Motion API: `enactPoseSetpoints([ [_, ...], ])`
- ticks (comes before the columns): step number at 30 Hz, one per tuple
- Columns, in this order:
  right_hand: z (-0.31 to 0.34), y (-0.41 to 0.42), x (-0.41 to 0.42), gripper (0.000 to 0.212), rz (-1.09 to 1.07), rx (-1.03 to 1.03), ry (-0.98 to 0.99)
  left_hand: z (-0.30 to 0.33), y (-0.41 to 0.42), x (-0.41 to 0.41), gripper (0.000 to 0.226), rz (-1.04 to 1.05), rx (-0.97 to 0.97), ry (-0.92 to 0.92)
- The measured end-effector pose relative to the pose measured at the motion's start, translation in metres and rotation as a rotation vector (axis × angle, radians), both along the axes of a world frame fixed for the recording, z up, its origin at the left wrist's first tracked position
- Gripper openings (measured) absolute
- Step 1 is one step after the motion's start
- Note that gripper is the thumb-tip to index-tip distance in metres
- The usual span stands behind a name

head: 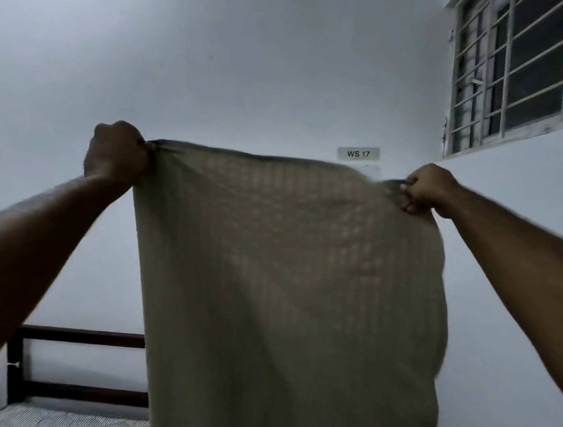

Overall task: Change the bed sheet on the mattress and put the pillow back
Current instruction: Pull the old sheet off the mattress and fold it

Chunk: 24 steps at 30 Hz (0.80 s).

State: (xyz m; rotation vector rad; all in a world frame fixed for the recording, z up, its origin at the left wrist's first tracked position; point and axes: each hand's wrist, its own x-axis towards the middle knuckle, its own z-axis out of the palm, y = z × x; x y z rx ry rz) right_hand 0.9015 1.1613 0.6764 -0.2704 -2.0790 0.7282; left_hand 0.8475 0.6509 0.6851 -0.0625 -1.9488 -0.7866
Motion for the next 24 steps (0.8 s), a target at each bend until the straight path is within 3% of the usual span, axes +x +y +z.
enactPoseSetpoints([
  [4, -0.001, 0.006, 0.001, 0.022, -0.052, 0.004, 0.189, -0.008, -0.016, -0.005, 0.015, -0.013, -0.086, -0.071],
  [8, -0.015, 0.004, -0.003, 0.022, 0.010, -0.095, 0.075, -0.013, -0.025, -0.005, 0.027, -0.082, -0.107, -0.224],
  [14, -0.036, 0.004, -0.010, 0.027, 0.008, 0.029, 0.074, -0.036, -0.034, -0.020, 0.029, -0.082, -0.203, -0.332],
  [16, -0.040, 0.004, -0.014, 0.028, -0.003, 0.081, 0.063, -0.042, -0.034, -0.025, 0.033, -0.241, -0.030, -0.395],
  [19, -0.046, 0.004, -0.011, 0.025, -0.166, 0.228, 0.048, -0.053, -0.042, -0.020, 0.040, -0.677, 0.273, -0.429],
  [22, -0.060, 0.003, -0.004, 0.022, -0.331, 0.442, 0.199, -0.070, -0.059, -0.012, 0.058, -0.996, 0.366, -0.395],
  [24, -0.072, 0.002, -0.007, 0.020, -0.334, 0.478, 0.293, -0.084, -0.066, -0.014, 0.061, -1.056, 0.397, -0.374],
])
